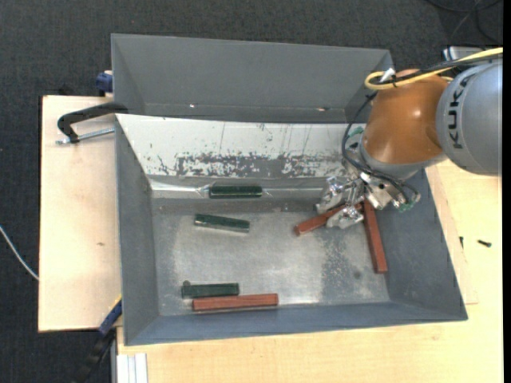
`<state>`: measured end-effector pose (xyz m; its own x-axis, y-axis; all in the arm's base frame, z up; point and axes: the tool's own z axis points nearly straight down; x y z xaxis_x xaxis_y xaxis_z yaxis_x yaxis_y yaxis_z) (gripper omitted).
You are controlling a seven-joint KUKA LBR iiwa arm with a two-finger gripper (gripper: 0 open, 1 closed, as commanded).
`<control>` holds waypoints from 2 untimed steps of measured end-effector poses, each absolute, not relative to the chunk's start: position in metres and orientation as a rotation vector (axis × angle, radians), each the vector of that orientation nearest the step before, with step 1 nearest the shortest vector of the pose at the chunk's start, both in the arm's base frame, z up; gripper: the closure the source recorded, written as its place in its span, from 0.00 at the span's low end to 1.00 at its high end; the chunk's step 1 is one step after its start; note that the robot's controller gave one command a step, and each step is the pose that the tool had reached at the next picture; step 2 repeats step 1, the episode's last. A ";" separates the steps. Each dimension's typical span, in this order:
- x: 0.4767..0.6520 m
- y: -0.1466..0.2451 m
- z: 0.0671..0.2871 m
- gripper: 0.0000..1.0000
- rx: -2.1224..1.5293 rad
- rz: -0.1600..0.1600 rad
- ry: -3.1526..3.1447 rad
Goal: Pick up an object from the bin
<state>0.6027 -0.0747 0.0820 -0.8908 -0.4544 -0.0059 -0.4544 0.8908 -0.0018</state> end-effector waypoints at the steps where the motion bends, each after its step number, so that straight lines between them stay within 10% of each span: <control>1: 0.603 -0.075 0.082 1.00 -0.732 0.000 3.049; 2: 0.603 -0.075 0.082 1.00 -0.732 0.000 3.049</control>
Offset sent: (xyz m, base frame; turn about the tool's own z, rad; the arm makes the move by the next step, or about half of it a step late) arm 0.0001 0.0000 0.0187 0.0000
